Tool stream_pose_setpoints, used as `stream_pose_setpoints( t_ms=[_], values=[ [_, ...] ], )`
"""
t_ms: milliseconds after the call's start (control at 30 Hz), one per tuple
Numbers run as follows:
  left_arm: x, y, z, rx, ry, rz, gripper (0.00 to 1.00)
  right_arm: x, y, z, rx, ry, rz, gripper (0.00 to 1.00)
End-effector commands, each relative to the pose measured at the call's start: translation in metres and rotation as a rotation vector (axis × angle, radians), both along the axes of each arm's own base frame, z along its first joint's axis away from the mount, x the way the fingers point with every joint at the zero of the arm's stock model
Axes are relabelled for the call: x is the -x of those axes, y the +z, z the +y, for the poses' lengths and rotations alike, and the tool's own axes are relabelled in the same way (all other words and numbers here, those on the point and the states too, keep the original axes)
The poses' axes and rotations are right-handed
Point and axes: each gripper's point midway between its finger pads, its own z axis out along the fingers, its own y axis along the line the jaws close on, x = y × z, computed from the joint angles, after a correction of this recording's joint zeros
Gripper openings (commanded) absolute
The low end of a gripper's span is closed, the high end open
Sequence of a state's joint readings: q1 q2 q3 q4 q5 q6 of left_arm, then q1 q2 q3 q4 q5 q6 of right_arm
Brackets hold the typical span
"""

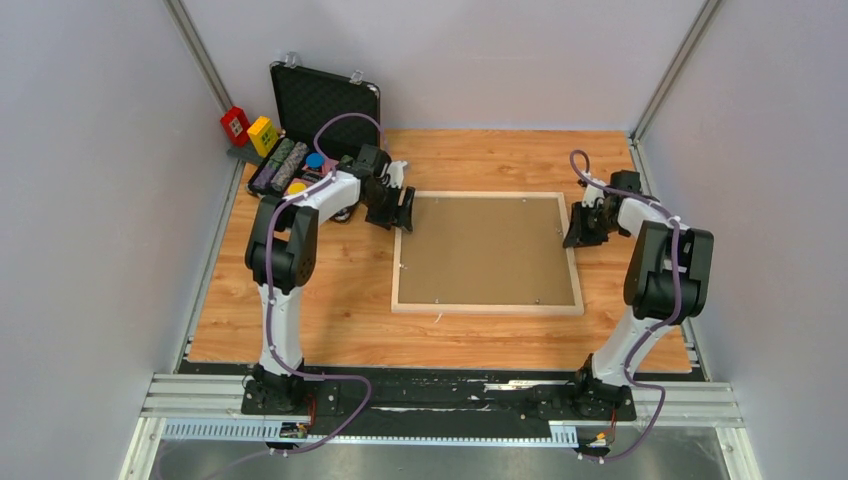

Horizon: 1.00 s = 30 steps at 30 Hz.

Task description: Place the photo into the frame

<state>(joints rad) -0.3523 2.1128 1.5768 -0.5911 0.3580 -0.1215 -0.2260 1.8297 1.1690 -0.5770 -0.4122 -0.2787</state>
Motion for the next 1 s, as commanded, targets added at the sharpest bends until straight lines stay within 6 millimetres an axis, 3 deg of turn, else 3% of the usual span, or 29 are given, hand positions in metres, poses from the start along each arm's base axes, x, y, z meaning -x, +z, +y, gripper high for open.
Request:
stream_pose_setpoints(
  t_ms=[0,433,667,733,800,833,967],
  values=[
    [-0.002,0.005,-0.003,0.025,0.044,-0.018,0.73,-0.017,0.008,0.03,-0.064,0.095,-0.059,0.02],
    [0.023,-0.007,0.017,-0.04,0.038,-0.01,0.47,-0.01,0.018,0.064,-0.123,0.151,-0.068,0.02],
    [0.034,-0.015,0.031,-0.092,0.028,0.005,0.42,-0.006,0.021,0.072,-0.134,0.162,-0.07,0.09],
    [0.032,-0.014,0.033,-0.089,0.031,0.006,0.48,-0.007,0.022,0.072,-0.134,0.162,-0.075,0.17],
    [0.03,-0.01,0.035,-0.089,0.03,0.001,0.67,-0.006,0.023,0.071,-0.129,0.159,-0.081,0.27],
    [0.03,-0.007,0.036,-0.09,0.027,-0.003,0.72,-0.006,0.025,0.071,-0.127,0.159,-0.087,0.31],
    [0.032,0.007,0.04,-0.097,-0.005,-0.033,0.88,-0.005,0.027,0.071,-0.12,0.157,-0.098,0.38]
  ],
)
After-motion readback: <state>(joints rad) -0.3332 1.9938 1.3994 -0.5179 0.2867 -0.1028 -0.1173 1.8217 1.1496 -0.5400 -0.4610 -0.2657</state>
